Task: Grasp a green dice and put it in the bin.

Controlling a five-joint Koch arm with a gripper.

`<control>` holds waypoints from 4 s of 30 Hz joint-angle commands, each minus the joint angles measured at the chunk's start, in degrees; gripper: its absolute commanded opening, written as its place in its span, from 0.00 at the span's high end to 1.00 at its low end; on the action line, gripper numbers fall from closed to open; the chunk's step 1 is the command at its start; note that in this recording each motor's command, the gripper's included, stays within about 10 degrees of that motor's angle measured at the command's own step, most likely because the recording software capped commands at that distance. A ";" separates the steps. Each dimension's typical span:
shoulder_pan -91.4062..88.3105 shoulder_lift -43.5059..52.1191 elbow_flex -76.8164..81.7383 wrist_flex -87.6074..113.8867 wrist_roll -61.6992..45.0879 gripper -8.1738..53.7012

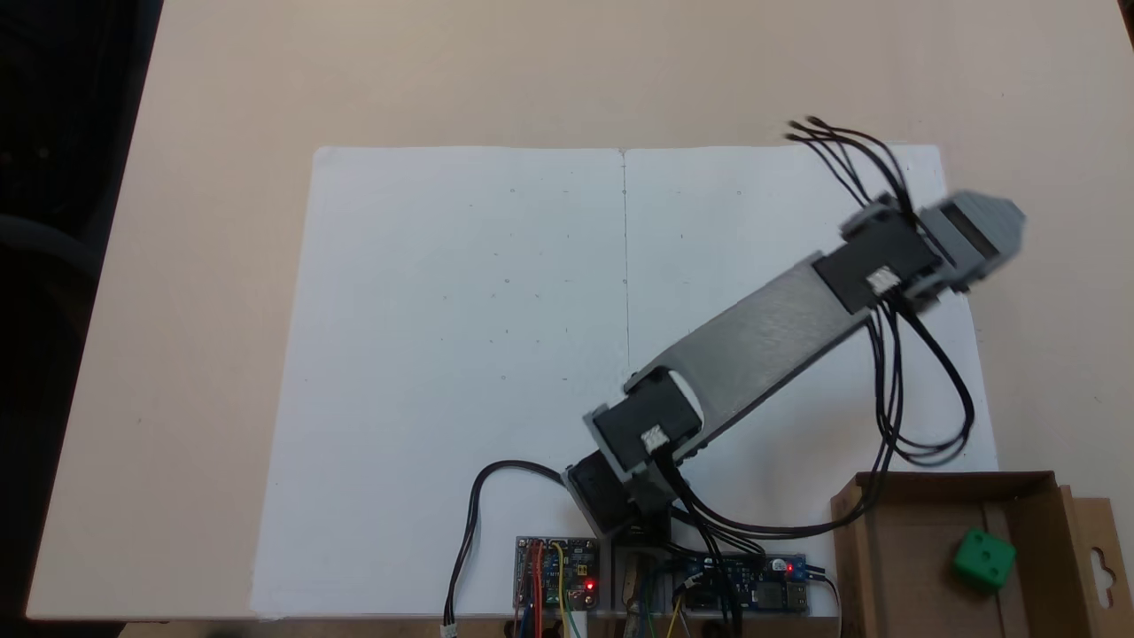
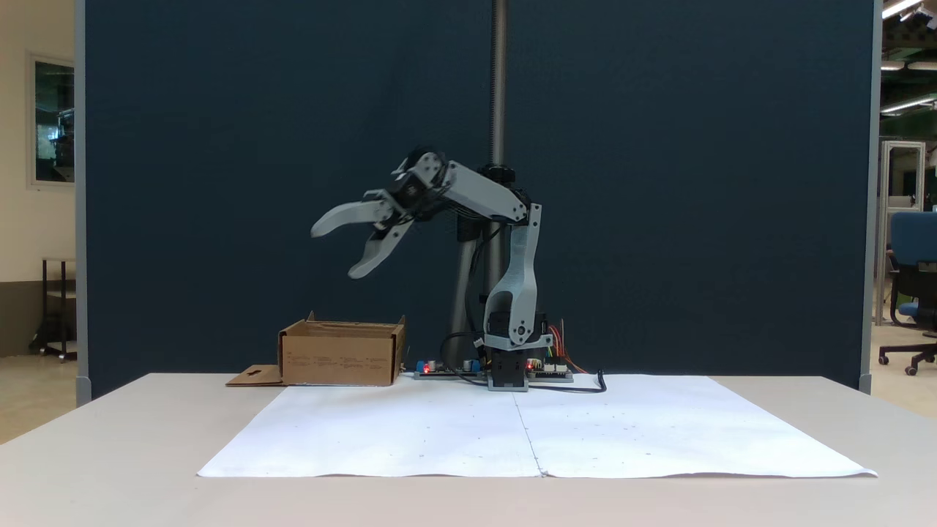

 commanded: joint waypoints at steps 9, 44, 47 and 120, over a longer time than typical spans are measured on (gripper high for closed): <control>-30.67 8.00 0.97 -1.76 9.05 0.16; -54.40 29.44 84.55 -61.15 -1.67 0.16; -54.40 30.23 88.95 -67.13 -1.67 0.16; -54.14 37.44 104.41 -139.57 -1.76 0.15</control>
